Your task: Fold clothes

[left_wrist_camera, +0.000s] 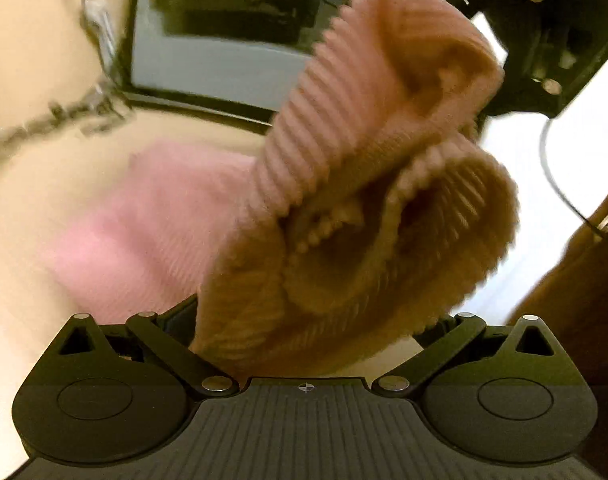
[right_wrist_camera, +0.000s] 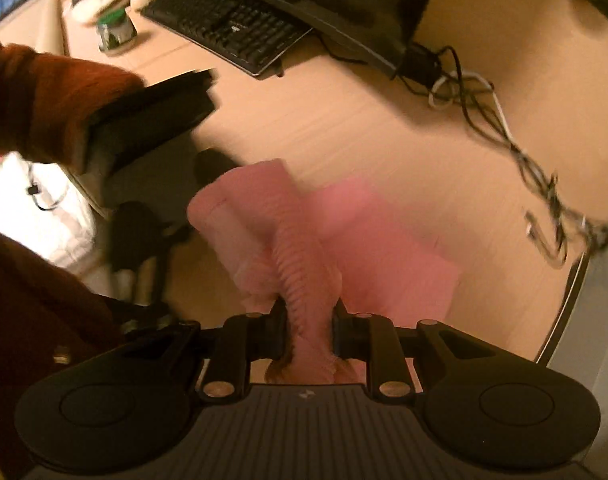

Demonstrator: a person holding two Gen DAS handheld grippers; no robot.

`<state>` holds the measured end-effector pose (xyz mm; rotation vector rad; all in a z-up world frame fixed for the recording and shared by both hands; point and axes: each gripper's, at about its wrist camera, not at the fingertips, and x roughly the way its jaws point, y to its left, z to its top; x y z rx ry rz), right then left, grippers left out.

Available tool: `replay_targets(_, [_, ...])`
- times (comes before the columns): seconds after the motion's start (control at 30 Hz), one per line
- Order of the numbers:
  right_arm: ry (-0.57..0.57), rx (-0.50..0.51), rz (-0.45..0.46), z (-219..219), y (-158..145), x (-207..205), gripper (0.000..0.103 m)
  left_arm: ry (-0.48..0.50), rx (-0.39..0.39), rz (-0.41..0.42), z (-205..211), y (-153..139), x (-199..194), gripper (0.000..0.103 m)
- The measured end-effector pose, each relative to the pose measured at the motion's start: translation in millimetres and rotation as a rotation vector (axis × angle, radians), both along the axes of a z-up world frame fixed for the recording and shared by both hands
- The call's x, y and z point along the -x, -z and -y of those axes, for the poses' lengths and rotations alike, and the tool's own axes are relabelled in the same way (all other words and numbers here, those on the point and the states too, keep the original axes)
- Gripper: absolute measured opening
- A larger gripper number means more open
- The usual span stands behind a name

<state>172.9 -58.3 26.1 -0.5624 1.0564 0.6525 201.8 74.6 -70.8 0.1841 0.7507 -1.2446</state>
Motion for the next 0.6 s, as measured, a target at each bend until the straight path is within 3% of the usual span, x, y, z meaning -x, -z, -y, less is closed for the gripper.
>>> replay_targets(0.1, [-0.056,0.014,0.008,-7.2,19.7,-45.1,0.027,-0.039,0.014,-0.035,0.5,1.9,-4.9,0.103])
replay_targets(0.2, [-0.045,0.063,0.005,-8.0,57.3,-87.5,0.052,-0.099,0.029,-0.079,-2.8,4.5,-9.2,0.103])
replay_targets(0.27, [0.012,0.056,0.017,-3.4,68.2,-99.7,0.082,-0.150,0.039,-0.104,-6.7,5.3,-11.8,0.103])
replay_targets(0.3, [0.042,0.049,0.030,-0.8,69.8,-103.0,0.086,-0.183,0.042,-0.110,-9.5,4.4,-13.3,0.103])
replay_targets(0.43, [0.171,-0.011,0.133,12.8,32.1,-75.1,0.089,-0.299,0.073,-0.133,-21.2,-7.8,-20.1,0.103])
replay_targets(0.5, [0.263,-0.070,0.213,23.4,6.4,-47.2,0.103,-0.348,0.092,-0.121,-38.0,-21.6,-21.3,0.103])
replay_targets(0.6, [0.379,-0.119,0.328,34.9,-14.6,-1.5,0.103,-0.386,0.109,-0.067,-52.2,-42.0,-26.3,0.103])
